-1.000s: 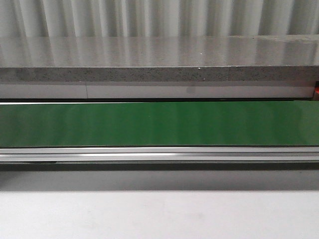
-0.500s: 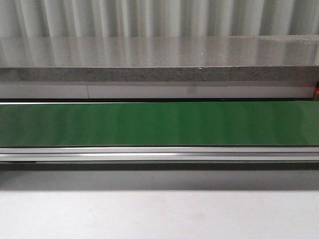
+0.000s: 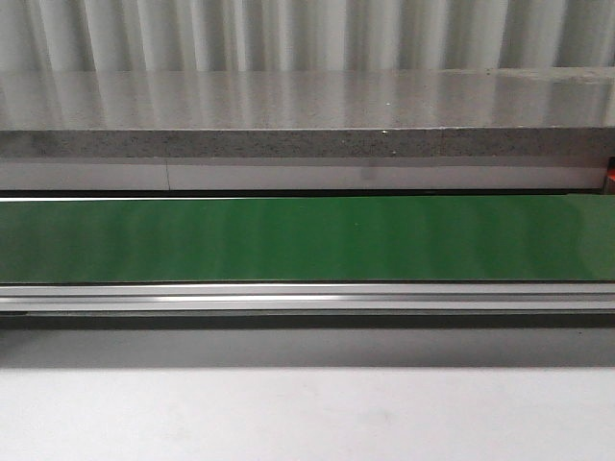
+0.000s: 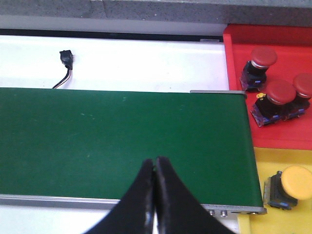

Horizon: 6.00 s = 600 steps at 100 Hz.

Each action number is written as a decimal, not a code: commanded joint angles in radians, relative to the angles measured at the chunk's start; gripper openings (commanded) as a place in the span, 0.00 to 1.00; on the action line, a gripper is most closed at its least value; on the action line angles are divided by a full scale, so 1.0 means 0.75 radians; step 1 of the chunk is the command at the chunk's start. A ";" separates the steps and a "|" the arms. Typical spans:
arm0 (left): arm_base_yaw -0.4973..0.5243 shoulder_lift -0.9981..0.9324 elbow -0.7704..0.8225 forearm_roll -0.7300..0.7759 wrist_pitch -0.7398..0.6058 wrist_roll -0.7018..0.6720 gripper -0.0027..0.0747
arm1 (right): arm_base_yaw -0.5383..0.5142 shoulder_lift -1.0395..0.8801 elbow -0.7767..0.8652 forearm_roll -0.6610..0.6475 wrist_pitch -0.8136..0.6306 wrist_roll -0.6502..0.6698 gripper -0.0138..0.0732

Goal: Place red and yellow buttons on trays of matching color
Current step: 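Carry the red button onto the belt and open the left gripper, then move the left gripper over the last yellow push-button, then grasp the yellow button with the left gripper and lift it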

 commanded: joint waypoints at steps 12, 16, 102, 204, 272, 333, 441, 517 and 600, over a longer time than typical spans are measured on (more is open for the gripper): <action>-0.068 -0.050 0.013 -0.015 -0.118 0.020 0.01 | 0.000 -0.014 -0.035 0.010 -0.077 -0.013 0.08; -0.080 -0.049 0.016 0.009 -0.122 0.020 0.01 | 0.000 -0.014 -0.035 0.010 -0.077 -0.013 0.08; -0.151 0.042 0.022 -0.051 -0.019 0.108 0.95 | 0.000 -0.014 -0.035 0.010 -0.077 -0.013 0.08; 0.214 0.029 -0.002 -0.065 -0.142 0.145 0.84 | 0.000 -0.014 -0.035 0.010 -0.077 -0.013 0.08; 0.268 0.409 -0.191 -0.063 -0.348 0.145 0.84 | 0.000 -0.014 -0.035 0.010 -0.077 -0.013 0.08; 0.268 0.555 -0.296 -0.053 -0.403 0.145 0.79 | 0.000 -0.014 -0.035 0.010 -0.077 -0.013 0.08; 0.196 0.025 -0.266 -0.133 -0.060 0.145 0.01 | 0.000 -0.014 -0.035 0.010 -0.077 -0.013 0.08; -0.069 0.022 0.040 -0.091 -0.106 0.185 0.01 | 0.000 -0.014 -0.035 0.010 -0.077 -0.013 0.08; -0.166 -0.065 0.043 -0.113 -0.088 0.260 0.88 | 0.000 -0.014 -0.035 0.010 -0.077 -0.013 0.08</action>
